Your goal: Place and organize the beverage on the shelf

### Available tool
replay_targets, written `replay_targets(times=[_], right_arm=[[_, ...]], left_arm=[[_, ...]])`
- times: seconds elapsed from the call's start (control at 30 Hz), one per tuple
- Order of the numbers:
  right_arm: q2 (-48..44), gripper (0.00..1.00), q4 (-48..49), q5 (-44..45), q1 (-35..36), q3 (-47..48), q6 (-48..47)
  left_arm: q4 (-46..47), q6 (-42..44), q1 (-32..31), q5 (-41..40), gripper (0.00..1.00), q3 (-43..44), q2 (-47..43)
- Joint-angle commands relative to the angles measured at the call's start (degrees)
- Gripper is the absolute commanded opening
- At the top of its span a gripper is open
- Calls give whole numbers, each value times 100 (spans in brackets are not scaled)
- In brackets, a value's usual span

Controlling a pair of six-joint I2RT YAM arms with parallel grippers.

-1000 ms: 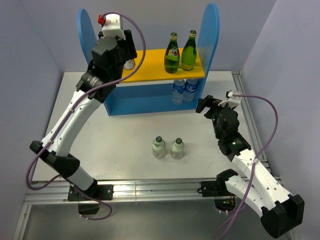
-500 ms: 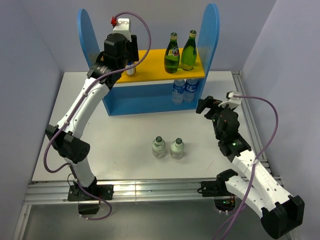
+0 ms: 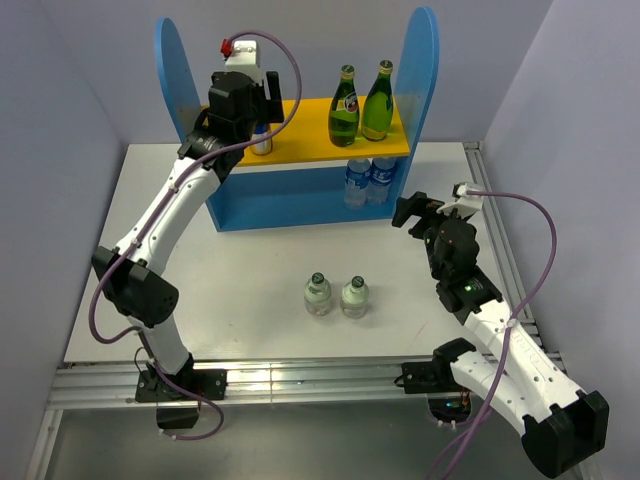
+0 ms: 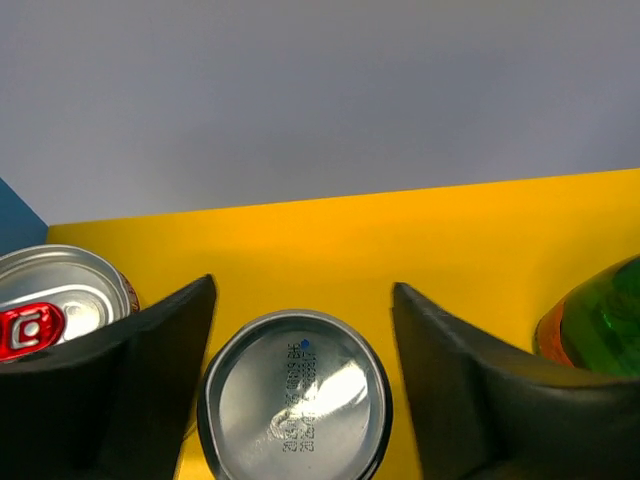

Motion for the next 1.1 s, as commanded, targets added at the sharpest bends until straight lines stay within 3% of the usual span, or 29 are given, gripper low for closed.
replay_targets(times=[0.0,0.07,0.5,0.6,0.7,0.8,0.9,1.07], right_arm=[[-50,100,237,94,4,-48,52],[-50,100,237,94,4,-40,52],[-94,100,219,120,12,-40,51],[-129,100,228,155,4,-66,52],[-156,100,210,146,4,-66,60],[-173,100,236,67,4,-101,104],[-147,100,175,-3,12,-66,174],[-340,100,-192,-355,178,-31,447]], left_arm=[[407,-28,6,113,82,8,-358],[389,-46,6,113,99,-19,-376],[494,-160,-160,167,99,-958,-1306],[582,-125,-388,61,99,-1511,-1824],[705,-108,-757,-176,99,-2477,-2893],[1090,-221,-1319,-422,99,-4431,-3974],[1573,-493,-2301,-782,99,-6031,-4924],[1778,-1380,-3226,-1195,99,-7470,-5596]])
